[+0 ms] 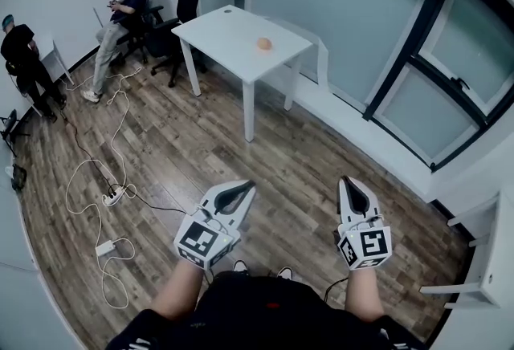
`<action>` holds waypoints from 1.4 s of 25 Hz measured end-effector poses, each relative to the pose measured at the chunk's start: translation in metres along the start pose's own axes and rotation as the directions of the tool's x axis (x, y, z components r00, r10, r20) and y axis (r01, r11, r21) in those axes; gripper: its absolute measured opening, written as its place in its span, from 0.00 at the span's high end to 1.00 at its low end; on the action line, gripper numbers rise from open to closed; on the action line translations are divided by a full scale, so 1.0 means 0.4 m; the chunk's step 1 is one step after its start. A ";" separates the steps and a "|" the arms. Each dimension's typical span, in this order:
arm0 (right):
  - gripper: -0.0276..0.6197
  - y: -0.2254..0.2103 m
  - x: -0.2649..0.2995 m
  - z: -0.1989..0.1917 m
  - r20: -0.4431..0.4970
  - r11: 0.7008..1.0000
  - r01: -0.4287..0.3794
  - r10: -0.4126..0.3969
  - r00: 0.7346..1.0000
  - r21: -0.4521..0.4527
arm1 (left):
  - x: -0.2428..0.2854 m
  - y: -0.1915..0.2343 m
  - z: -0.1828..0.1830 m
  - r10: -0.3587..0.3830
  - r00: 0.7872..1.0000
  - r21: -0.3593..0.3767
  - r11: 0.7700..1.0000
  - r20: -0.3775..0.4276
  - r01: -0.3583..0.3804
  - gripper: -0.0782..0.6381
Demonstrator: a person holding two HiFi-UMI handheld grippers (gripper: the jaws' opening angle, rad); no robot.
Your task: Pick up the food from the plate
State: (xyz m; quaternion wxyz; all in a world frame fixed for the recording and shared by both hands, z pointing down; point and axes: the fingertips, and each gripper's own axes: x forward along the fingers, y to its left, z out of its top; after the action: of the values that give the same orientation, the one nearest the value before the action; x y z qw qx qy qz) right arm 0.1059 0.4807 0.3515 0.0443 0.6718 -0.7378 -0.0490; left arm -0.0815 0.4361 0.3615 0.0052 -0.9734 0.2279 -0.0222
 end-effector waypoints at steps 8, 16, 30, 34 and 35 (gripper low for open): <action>0.92 0.172 0.131 0.010 0.001 0.999 -0.041 0.041 0.999 0.000 | -0.127 0.156 -0.033 0.037 0.999 0.009 0.999 0.001 -0.037 0.85; 0.92 0.263 0.259 0.003 -0.036 0.998 -0.056 0.055 0.998 -0.024 | -0.195 0.306 -0.066 0.084 0.996 -0.005 0.996 0.001 -0.084 0.85; 0.92 0.182 0.572 -0.038 -0.037 0.991 -0.136 0.136 0.990 0.005 | -0.032 0.527 -0.067 0.168 0.986 -0.002 0.986 -0.010 -0.168 0.85; 0.92 0.088 0.667 -0.051 -0.032 0.989 -0.149 0.149 0.988 0.021 | 0.081 0.576 -0.054 0.187 0.982 0.010 0.982 -0.024 -0.187 0.85; 0.92 0.060 0.691 -0.055 -0.031 0.988 -0.152 0.153 0.988 0.025 | 0.114 0.587 -0.049 0.192 0.981 0.011 0.981 -0.028 -0.191 0.85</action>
State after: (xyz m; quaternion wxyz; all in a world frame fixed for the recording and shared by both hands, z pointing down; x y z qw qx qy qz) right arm 0.0592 0.2074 0.3763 0.0522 0.6146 -0.7867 -0.0260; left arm -0.1458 0.2055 0.3781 0.0082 -0.9465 0.3205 -0.0365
